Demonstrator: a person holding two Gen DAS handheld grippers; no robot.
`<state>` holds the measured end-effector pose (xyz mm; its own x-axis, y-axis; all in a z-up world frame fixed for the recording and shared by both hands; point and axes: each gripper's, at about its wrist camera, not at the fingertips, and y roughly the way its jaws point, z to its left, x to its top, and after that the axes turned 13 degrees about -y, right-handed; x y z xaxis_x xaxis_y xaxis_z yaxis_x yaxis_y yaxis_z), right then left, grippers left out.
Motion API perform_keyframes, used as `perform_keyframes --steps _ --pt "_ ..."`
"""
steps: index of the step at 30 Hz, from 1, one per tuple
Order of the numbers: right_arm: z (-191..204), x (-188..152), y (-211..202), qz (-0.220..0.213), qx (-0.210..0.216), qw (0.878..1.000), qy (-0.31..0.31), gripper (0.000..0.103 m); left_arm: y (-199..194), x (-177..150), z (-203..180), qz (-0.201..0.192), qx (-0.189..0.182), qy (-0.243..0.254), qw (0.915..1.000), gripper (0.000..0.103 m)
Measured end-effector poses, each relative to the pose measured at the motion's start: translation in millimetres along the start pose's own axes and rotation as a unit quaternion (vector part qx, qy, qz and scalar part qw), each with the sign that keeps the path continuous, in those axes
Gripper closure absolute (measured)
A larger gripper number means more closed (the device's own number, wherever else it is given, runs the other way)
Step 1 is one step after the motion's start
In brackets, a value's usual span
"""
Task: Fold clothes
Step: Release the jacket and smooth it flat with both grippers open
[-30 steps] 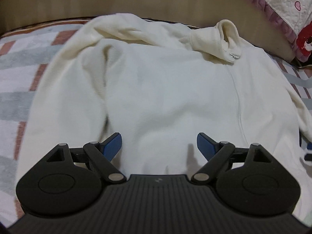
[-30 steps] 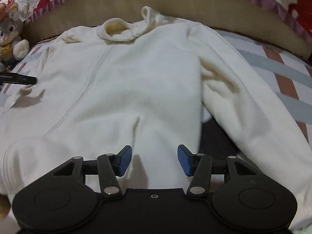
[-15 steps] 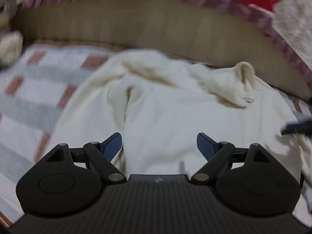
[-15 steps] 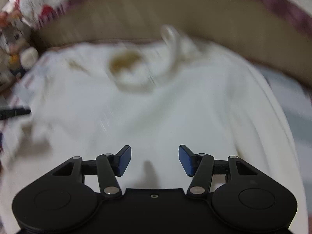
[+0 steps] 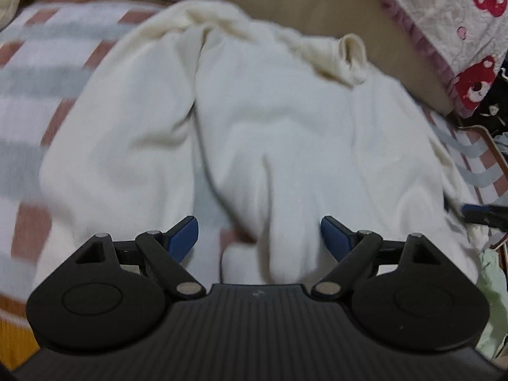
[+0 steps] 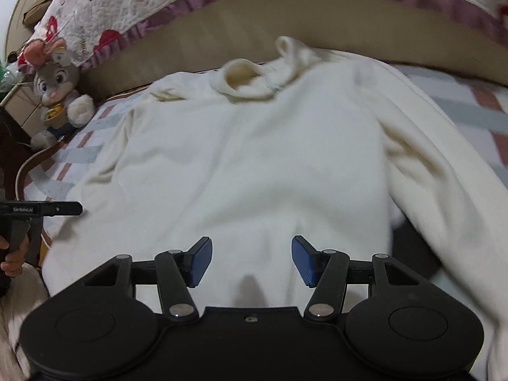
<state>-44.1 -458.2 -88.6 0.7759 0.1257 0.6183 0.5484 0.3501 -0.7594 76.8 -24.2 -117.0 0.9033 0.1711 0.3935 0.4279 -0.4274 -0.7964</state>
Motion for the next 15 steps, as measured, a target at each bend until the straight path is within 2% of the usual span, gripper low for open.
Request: perform_keyframes --steps 3,6,9,15 --pt "5 -25 -22 0.007 -0.012 1.0 -0.011 0.042 -2 -10 3 0.011 -0.013 -0.025 0.9995 0.019" --pt "5 -43 -41 0.009 -0.015 1.0 -0.024 0.04 -11 -21 -3 0.012 -0.019 -0.024 0.9995 0.019" --pt "-7 -63 -41 0.01 -0.008 1.0 -0.004 0.035 -18 -28 -8 0.008 -0.005 -0.025 0.9996 0.019" --pt "-34 -101 -40 0.011 0.008 0.999 0.039 0.034 -16 -40 -3 0.01 0.022 -0.044 0.9987 0.018"
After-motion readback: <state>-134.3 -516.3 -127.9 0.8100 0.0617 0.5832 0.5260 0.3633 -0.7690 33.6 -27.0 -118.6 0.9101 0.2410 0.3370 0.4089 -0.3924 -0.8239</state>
